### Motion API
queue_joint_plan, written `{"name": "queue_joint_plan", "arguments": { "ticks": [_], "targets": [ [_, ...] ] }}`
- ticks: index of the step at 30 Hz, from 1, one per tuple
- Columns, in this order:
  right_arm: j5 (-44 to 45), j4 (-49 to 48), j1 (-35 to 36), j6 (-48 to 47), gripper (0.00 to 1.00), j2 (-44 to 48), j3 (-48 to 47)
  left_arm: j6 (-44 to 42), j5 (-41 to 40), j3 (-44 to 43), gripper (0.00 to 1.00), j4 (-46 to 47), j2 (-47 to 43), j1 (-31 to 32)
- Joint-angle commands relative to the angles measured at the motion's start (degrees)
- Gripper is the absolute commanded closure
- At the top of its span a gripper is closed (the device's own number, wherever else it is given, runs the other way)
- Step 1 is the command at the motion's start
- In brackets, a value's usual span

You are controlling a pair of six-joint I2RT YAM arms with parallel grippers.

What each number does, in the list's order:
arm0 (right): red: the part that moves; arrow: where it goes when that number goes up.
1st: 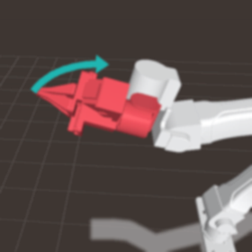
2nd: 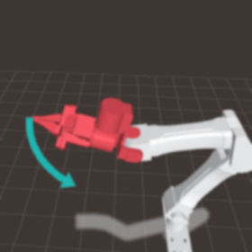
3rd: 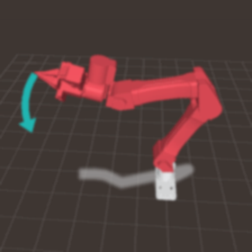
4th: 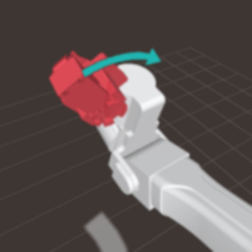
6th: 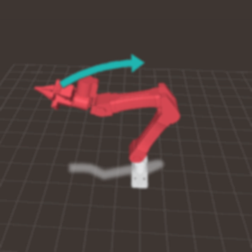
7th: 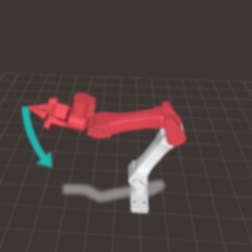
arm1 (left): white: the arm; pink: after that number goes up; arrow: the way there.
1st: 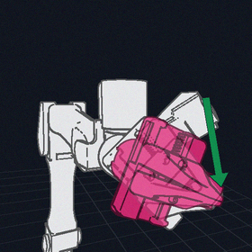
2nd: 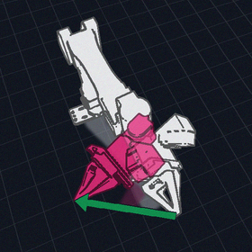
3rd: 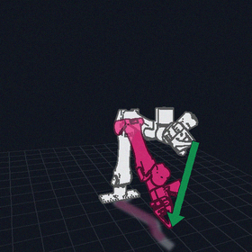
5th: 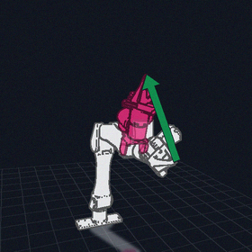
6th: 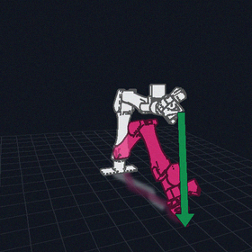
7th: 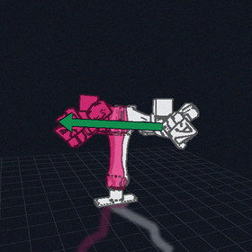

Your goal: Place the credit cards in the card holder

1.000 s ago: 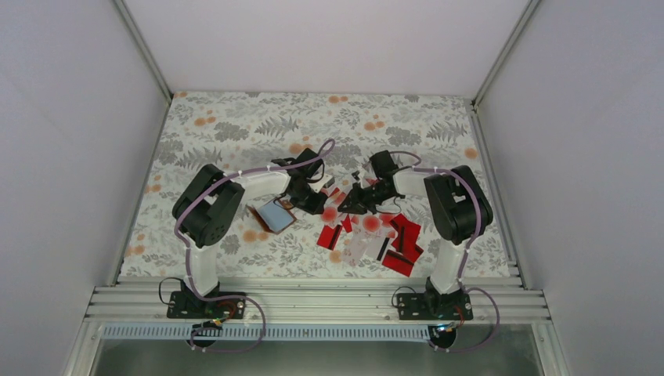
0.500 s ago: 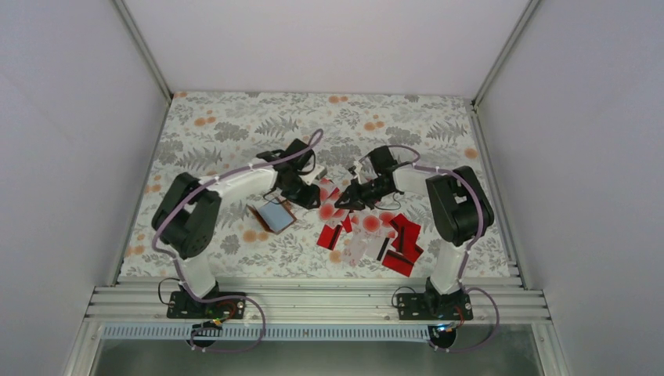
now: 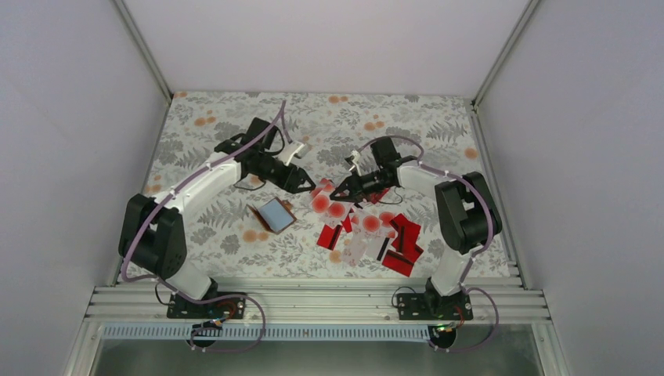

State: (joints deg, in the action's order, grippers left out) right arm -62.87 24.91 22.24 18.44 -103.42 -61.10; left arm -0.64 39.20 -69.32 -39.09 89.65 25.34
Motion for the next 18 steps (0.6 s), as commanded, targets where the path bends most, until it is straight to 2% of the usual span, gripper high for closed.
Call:
{"name": "queue_joint_plan", "arguments": {
  "ticks": [1, 5, 12, 18],
  "targets": [
    [-7.0, 0.3, 0.5, -3.2, 0.96, 2.1, -1.6, -1.7, 8.8, 0.3, 0.44, 2.2, 0.1, -0.4],
    [-11.4, 2.4, 0.5, -6.0, 0.96, 4.5, -2.1, -1.4, 11.8, 0.4, 0.42, 2.4, -1.2, -2.1],
    [-17.5, 2.8, 0.7, -8.4, 0.96, 7.7, -3.5, -2.2, 24.5, 3.2, 0.42, 1.7, -2.7, -3.6],
    [-20.4, 5.1, 1.8, -10.6, 0.96, 7.7, -6.2, -2.8, 31.9, 2.9, 0.54, 1.3, -2.2, -3.6]
  ]
}}
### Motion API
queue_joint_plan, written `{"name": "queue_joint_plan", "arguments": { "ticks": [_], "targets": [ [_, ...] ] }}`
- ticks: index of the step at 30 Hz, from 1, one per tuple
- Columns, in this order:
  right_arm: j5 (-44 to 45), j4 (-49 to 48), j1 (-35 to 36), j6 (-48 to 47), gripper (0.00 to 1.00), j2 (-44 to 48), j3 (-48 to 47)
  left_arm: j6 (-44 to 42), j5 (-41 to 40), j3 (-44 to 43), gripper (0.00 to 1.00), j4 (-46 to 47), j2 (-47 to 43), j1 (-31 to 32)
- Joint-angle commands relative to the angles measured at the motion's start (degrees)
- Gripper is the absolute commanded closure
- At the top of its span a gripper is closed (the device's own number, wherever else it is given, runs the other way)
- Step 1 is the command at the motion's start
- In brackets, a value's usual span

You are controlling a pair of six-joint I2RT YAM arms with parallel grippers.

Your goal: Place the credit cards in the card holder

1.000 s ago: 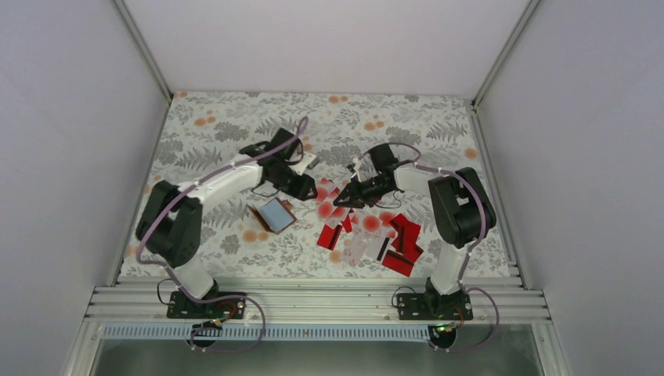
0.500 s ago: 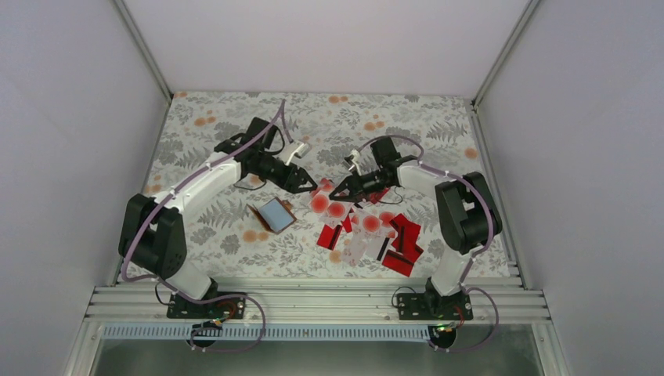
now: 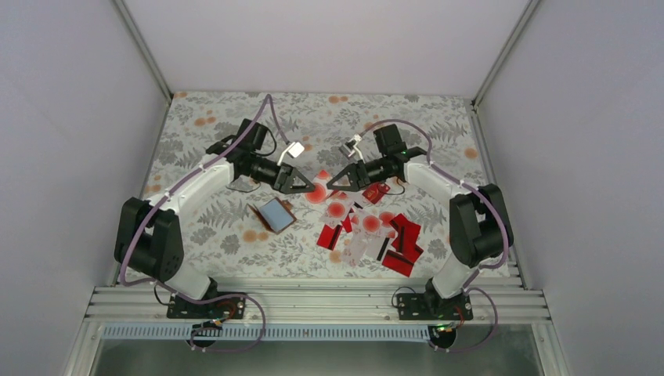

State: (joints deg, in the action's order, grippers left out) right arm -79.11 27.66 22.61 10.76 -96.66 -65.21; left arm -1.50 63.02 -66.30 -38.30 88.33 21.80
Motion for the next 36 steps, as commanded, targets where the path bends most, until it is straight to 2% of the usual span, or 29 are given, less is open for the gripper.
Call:
{"name": "queue_joint_plan", "arguments": {
  "ticks": [1, 12, 19, 31, 36],
  "targets": [
    [-4.4, 2.5, 1.7, -3.2, 0.96, 0.8, -2.2, -2.2, 8.8, -0.2, 0.57, 0.3, -0.9, -0.1],
    [-5.0, 3.7, 3.3, -4.6, 0.96, 0.4, -2.9, -1.5, 9.7, 1.1, 0.81, 0.4, -1.7, 0.0],
    [-5.1, 4.1, 3.3, -5.1, 0.96, 0.4, -3.2, -1.5, 9.7, 1.6, 0.86, 0.1, -2.5, 0.1],
    [-5.2, 4.6, 3.4, -5.4, 0.96, 0.2, -4.0, -1.1, 10.7, 2.2, 0.85, 0.2, -1.9, 0.6],
    [-5.1, 4.7, 3.5, -5.5, 0.96, 0.2, -4.2, -0.9, 11.8, 2.0, 0.97, 0.4, -0.9, 1.3]
  ]
}}
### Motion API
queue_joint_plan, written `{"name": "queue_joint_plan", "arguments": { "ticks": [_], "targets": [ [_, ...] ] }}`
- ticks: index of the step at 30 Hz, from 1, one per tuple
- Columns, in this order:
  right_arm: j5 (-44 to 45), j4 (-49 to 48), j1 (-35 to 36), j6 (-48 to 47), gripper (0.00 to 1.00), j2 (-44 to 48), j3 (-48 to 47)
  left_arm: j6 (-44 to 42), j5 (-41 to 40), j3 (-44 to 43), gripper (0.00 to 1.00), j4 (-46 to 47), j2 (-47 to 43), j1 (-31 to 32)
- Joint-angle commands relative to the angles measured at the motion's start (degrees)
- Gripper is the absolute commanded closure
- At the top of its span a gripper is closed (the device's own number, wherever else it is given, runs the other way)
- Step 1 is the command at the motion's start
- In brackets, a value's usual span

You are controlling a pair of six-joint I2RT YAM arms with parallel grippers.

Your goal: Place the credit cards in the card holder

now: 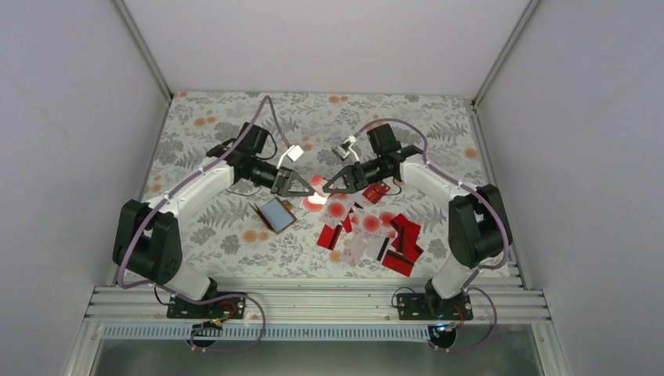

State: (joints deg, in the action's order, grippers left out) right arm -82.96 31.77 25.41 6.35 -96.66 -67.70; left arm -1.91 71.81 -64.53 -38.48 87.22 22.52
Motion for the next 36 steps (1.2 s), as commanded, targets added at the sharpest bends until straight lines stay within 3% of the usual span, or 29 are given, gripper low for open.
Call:
{"name": "queue_joint_plan", "arguments": {
  "ticks": [1, 5, 8, 11, 17, 24, 36],
  "targets": [
    [-1.2, 0.6, 0.8, -1.1, 0.96, 0.0, -1.8, -0.3, 3.5, 0.2, 0.97, 0.9, 0.4, 0.6],
    [1.0, 0.6, 0.8, -0.4, 0.93, -0.1, -1.9, 1.7, 2.6, 0.1, 0.97, 1.4, 0.8, 0.5],
    [4.2, 0.4, 0.8, 1.0, 0.68, -0.8, -2.1, 4.8, -1.8, 0.3, 0.98, 1.7, 0.0, -0.4],
    [9.3, -0.6, 0.8, 3.6, 0.57, -1.1, -2.6, 10.2, -7.9, 1.5, 0.98, 3.1, -2.8, -2.2],
    [17.8, -4.8, 0.8, 11.3, 0.58, -3.5, -2.6, 20.4, -23.5, 6.9, 0.98, 3.6, -6.6, -3.7],
    [21.6, -5.9, 1.3, 14.0, 0.64, -6.8, -3.5, 31.7, -32.9, 14.7, 0.98, 9.3, -6.5, -3.8],
    [21.8, -4.9, 3.7, 13.9, 0.69, -11.0, -5.9, 35.6, -44.0, 16.6, 0.98, 7.1, -4.8, -4.0]
  ]
}}
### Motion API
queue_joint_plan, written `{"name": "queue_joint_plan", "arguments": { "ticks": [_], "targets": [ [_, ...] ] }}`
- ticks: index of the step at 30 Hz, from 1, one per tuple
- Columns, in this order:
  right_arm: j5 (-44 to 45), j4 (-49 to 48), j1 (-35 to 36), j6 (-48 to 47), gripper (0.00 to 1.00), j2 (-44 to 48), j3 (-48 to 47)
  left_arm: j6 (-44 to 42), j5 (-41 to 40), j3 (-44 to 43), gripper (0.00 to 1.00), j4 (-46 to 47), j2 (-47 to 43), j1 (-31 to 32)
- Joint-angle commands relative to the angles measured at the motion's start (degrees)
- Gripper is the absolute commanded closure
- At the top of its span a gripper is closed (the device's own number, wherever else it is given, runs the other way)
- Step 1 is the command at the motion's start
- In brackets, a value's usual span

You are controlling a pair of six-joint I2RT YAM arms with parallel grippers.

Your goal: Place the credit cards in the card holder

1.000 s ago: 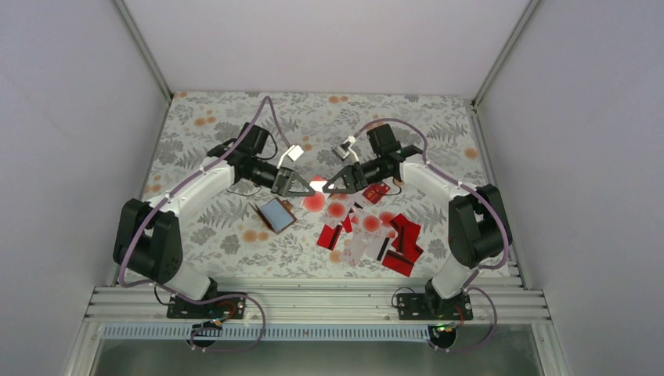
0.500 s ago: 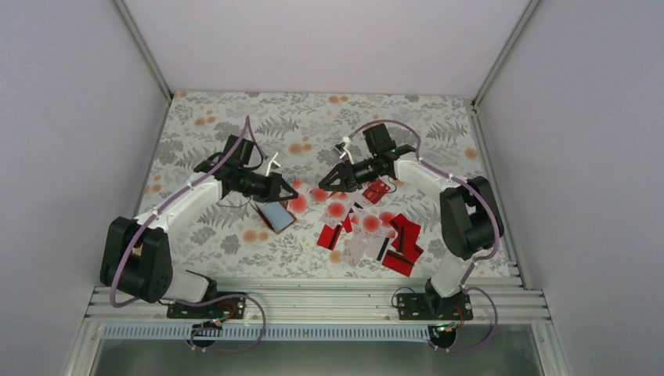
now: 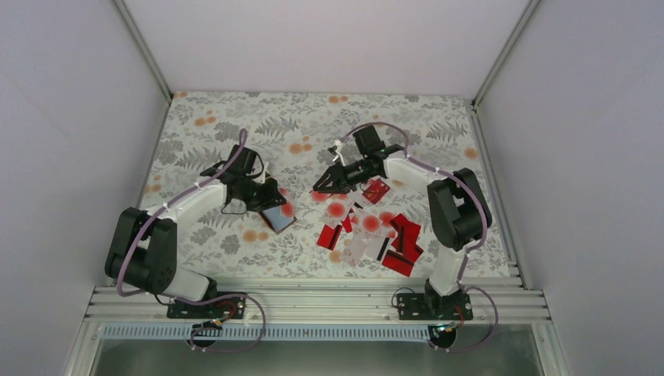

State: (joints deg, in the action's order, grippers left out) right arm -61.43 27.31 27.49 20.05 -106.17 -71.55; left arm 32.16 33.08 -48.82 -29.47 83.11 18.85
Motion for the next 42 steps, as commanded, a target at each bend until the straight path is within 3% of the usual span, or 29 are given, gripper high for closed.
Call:
{"name": "queue_joint_plan", "arguments": {
  "ticks": [1, 19, 32, 42],
  "targets": [
    [0.3, -0.3, 2.0, 0.2, 0.70, -1.9, -2.4, 1.5, -6.0, 1.1, 0.98, -2.7, -0.9, -0.4],
    [2.1, 3.5, 9.5, -0.8, 0.75, -9.3, -11.6, 4.2, -11.8, 4.8, 0.98, -7.8, -8.6, -1.0],
    [13.9, 12.9, 16.9, -5.3, 0.78, -19.2, -24.1, 5.4, -14.6, 8.9, 0.98, -10.7, -14.3, -1.0],
    [17.6, 13.0, 18.7, -4.3, 0.80, -23.5, -25.7, 6.4, -14.7, 14.1, 0.98, -9.5, -17.4, -1.4]
  ]
}}
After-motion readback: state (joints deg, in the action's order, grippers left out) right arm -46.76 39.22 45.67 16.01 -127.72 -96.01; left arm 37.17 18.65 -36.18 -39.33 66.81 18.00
